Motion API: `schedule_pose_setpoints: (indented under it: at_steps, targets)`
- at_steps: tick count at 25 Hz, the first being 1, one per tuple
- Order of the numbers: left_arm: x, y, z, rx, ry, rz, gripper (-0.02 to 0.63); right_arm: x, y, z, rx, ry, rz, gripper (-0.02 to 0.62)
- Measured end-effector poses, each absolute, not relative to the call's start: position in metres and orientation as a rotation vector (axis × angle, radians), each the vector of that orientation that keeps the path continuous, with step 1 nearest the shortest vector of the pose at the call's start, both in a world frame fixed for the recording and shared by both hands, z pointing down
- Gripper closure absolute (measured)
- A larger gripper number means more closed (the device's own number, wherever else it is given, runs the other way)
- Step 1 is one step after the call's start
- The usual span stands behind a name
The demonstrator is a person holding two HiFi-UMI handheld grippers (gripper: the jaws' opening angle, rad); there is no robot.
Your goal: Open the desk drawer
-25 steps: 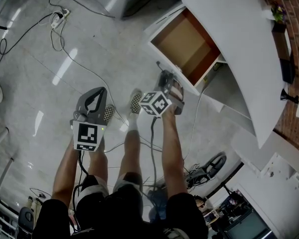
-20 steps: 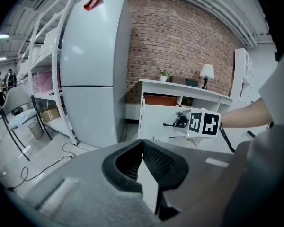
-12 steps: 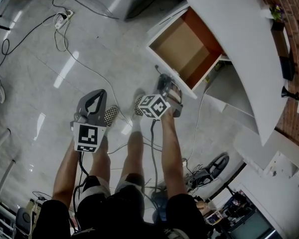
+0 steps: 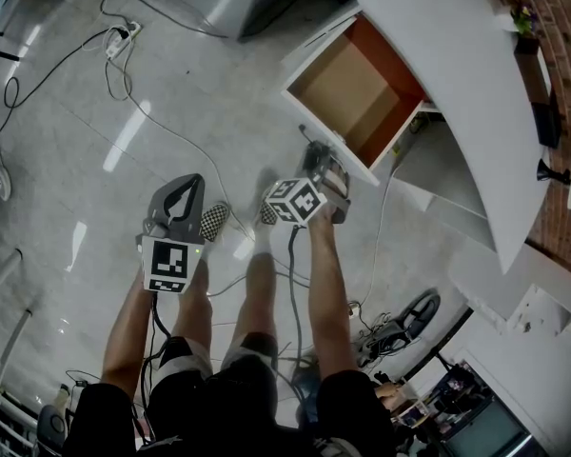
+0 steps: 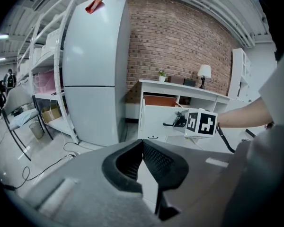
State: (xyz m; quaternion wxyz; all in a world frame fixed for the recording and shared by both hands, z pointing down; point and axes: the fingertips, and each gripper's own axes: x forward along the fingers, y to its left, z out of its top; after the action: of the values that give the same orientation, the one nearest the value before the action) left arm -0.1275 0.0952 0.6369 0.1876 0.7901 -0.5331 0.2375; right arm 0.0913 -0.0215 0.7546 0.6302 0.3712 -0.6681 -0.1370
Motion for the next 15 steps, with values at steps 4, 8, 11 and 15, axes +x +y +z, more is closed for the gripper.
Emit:
schedule_pose_setpoints:
  at_steps: [4,8,11,15]
  targets:
    - [-0.131,0.0984,0.6371,2.218,-1.498,0.674,0.595,0.0916,-0.0206,0.7555,0.859,-1.523,-0.318,0.572]
    - [-0.1333,0.0972,0.6342,2.219,-1.497,0.676,0.595,0.0923,-0.0207,0.7564,0.875,-1.511,-0.324,0.569]
    - [-0.1348,0.0956,0.6323,2.222,-1.499,0.674,0.595,0.0914,-0.0193,0.7569,0.903,-1.501,-0.332,0.566]
    - [-0.1338,0.0911,0.6308,2.229,-1.5,0.669,0.595,0.0916,-0.0191,0.7564,0.96,-1.487,-0.36,0.558]
